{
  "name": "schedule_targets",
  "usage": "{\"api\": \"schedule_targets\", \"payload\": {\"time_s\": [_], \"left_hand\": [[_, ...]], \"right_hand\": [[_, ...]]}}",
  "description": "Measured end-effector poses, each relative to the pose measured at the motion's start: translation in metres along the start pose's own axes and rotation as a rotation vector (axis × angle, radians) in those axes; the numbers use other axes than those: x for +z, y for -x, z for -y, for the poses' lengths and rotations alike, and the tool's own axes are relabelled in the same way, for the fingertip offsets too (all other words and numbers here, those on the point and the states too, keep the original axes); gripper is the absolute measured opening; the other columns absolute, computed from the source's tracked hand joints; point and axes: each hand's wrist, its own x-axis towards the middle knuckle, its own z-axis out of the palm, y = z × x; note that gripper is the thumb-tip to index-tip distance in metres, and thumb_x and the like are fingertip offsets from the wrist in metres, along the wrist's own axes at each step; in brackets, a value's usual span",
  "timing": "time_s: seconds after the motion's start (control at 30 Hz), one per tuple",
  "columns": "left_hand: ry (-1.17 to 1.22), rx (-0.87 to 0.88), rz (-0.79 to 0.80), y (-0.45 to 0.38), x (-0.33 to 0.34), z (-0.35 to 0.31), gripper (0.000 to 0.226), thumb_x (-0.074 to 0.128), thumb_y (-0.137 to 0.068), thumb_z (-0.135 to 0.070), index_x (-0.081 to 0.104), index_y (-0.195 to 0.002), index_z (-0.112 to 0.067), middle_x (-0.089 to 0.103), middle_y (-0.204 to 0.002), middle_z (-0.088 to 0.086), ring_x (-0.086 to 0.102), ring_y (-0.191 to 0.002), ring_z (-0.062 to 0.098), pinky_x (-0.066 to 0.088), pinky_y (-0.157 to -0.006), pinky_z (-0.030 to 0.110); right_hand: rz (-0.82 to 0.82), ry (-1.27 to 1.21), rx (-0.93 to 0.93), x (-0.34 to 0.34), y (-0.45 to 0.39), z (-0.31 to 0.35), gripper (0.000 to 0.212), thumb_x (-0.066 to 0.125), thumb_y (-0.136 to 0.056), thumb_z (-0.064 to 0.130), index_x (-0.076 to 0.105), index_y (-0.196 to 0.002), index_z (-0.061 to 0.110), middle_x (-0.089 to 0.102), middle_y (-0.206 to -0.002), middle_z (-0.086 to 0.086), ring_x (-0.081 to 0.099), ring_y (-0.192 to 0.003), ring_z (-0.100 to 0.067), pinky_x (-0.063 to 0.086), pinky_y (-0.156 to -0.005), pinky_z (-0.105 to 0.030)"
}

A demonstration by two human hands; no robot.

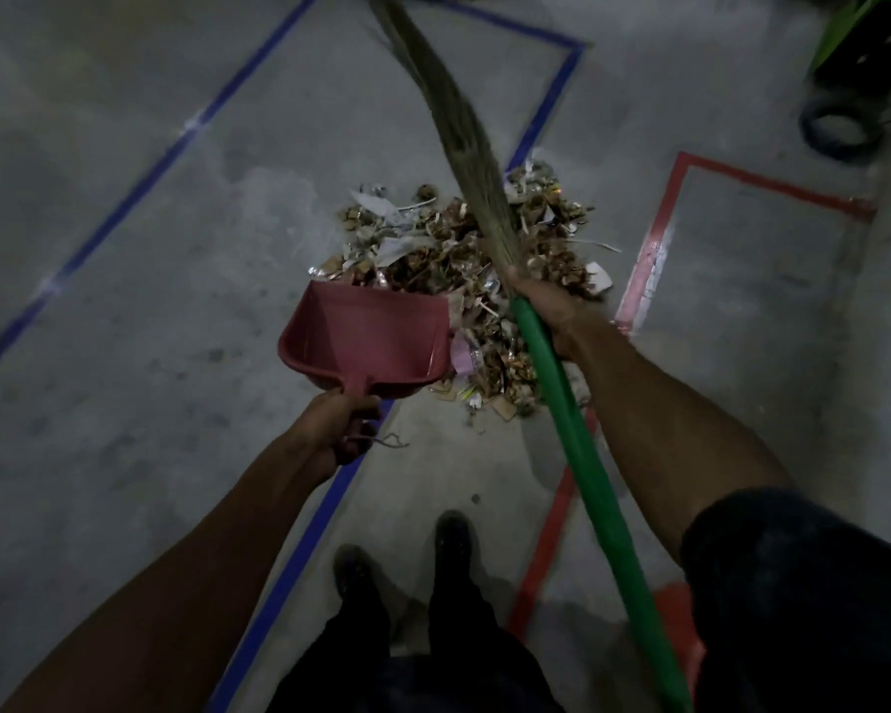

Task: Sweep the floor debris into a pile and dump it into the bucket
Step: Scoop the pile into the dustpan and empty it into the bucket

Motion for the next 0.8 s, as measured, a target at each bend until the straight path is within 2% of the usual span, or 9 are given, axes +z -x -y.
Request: {"api": "schedule_targets", "payload": {"time_s": [0.1, 0.17, 0.23, 0.3, 0.33, 0.43, 0.57, 0.67, 0.8], "left_hand": [[-0.014, -0.030, -0.055, 0.006, -0.010, 0.011, 0.014, 0.056, -0.084, 0.000, 0.056, -0.095, -0.007, 0.057, -0.075, 0.010, 0.049, -0.051, 0.016, 0.038, -0.045, 0.023], [-0.012, -0.041, -0.109, 0.009, -0.019, 0.020, 0.013, 0.056, -0.081, 0.002, 0.055, -0.092, -0.004, 0.054, -0.075, 0.014, 0.047, -0.049, 0.019, 0.039, -0.041, 0.022], [-0.046, -0.047, -0.159, 0.009, -0.028, 0.028, 0.007, 0.055, -0.083, -0.002, 0.053, -0.090, -0.002, 0.053, -0.077, 0.016, 0.044, -0.048, 0.021, 0.038, -0.039, 0.020], [-0.119, -0.047, -0.185, 0.008, -0.036, 0.034, 0.009, 0.055, -0.086, -0.010, 0.053, -0.088, -0.002, 0.050, -0.074, 0.014, 0.041, -0.049, 0.020, 0.036, -0.043, 0.023], [-0.154, -0.051, -0.189, 0.006, -0.040, 0.036, 0.011, 0.056, -0.086, -0.013, 0.052, -0.086, -0.003, 0.048, -0.071, 0.013, 0.040, -0.050, 0.019, 0.035, -0.046, 0.024], [-0.257, -0.077, -0.190, -0.004, -0.057, 0.038, 0.017, 0.057, -0.085, -0.019, 0.052, -0.090, -0.004, 0.046, -0.069, 0.011, 0.038, -0.046, 0.019, 0.033, -0.044, 0.022], [-0.409, -0.081, -0.180, -0.029, -0.081, 0.035, 0.020, 0.058, -0.085, -0.025, 0.054, -0.082, -0.005, 0.050, -0.070, 0.012, 0.043, -0.048, 0.021, 0.037, -0.045, 0.024], [-0.486, -0.077, -0.137, -0.047, -0.097, 0.026, 0.024, 0.069, -0.081, -0.025, 0.054, -0.075, -0.006, 0.051, -0.063, 0.008, 0.044, -0.049, 0.021, 0.038, -0.049, 0.026], [-0.589, -0.122, -0.098, -0.089, -0.121, 0.018, 0.011, 0.060, -0.085, -0.010, 0.058, -0.093, -0.003, 0.057, -0.070, 0.012, 0.053, -0.051, 0.024, 0.044, -0.047, 0.028]], "right_hand": [[-0.001, 0.121, -0.008, 0.008, 0.034, -0.039, 0.037, 0.050, -0.097, 0.049, 0.062, -0.098, 0.015, 0.060, -0.082, -0.003, 0.056, -0.068, -0.016, 0.046, -0.056, -0.027], [-0.008, 0.185, -0.032, 0.013, 0.050, -0.073, 0.040, 0.049, -0.097, 0.052, 0.063, -0.108, 0.016, 0.061, -0.092, -0.004, 0.058, -0.077, -0.019, 0.050, -0.067, -0.031], [-0.028, 0.238, -0.067, 0.022, 0.063, -0.101, 0.061, 0.050, -0.085, 0.069, 0.060, -0.119, 0.019, 0.058, -0.106, -0.006, 0.056, -0.080, -0.017, 0.048, -0.070, -0.033], [-0.073, 0.289, -0.054, 0.029, 0.065, -0.124, 0.086, 0.049, -0.072, 0.082, 0.055, -0.127, 0.016, 0.056, -0.107, -0.009, 0.054, -0.074, -0.014, 0.045, -0.063, -0.029], [-0.060, 0.288, -0.011, 0.036, 0.070, -0.129, 0.078, 0.050, -0.078, 0.077, 0.053, -0.126, 0.016, 0.057, -0.102, -0.012, 0.055, -0.070, -0.016, 0.046, -0.057, -0.027], [-0.054, 0.279, 0.121, 0.049, 0.076, -0.143, 0.031, 0.046, -0.100, 0.042, 0.052, -0.113, 0.014, 0.061, -0.082, -0.018, 0.060, -0.058, -0.027, 0.046, -0.047, -0.028], [-0.115, 0.352, 0.143, 0.063, 0.060, -0.152, 0.036, 0.044, -0.100, 0.041, 0.055, -0.104, 0.007, 0.063, -0.084, -0.017, 0.062, -0.068, -0.030, 0.051, -0.059, -0.037], [-0.174, 0.420, 0.146, 0.077, 0.046, -0.147, 0.040, 0.043, -0.093, 0.052, 0.055, -0.092, 0.014, 0.065, -0.092, -0.019, 0.065, -0.078, -0.036, 0.055, -0.070, -0.046], [-0.203, 0.441, 0.130, 0.100, 0.014, -0.138, 0.040, 0.048, -0.078, 0.065, 0.053, -0.093, 0.028, 0.064, -0.086, -0.008, 0.064, -0.074, -0.031, 0.056, -0.069, -0.046]]}}
